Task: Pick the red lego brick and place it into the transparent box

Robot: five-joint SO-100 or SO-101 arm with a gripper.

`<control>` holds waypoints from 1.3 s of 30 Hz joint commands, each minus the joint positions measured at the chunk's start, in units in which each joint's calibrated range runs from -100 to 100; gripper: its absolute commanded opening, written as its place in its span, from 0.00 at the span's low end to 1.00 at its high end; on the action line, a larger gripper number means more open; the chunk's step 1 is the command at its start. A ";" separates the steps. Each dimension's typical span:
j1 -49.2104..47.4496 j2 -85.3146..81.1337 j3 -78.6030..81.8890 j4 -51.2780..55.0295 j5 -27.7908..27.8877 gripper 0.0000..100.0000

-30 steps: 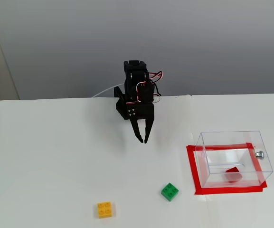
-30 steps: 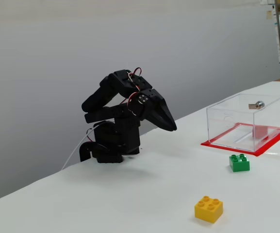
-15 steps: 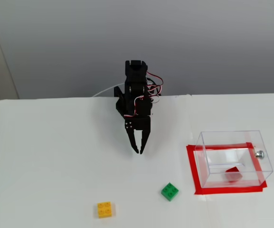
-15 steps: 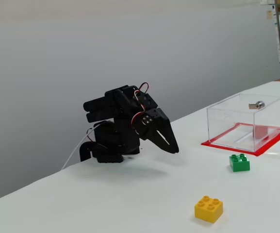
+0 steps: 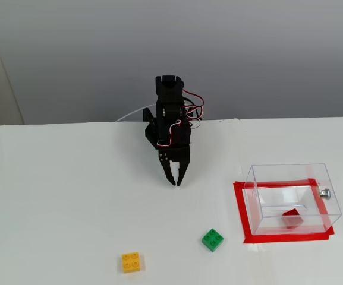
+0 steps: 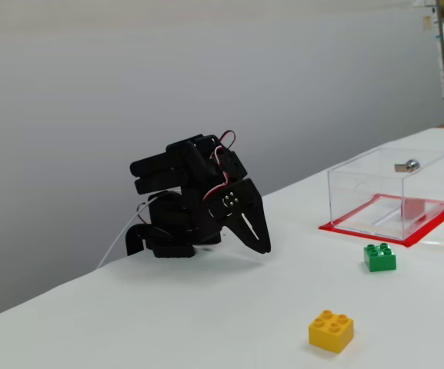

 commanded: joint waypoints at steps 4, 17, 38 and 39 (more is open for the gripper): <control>-0.22 -0.51 -2.03 4.73 3.19 0.02; 0.30 -0.51 -2.03 5.16 3.08 0.02; 0.00 -0.51 -2.03 5.16 3.29 0.02; 0.00 -0.51 -2.03 5.16 3.29 0.02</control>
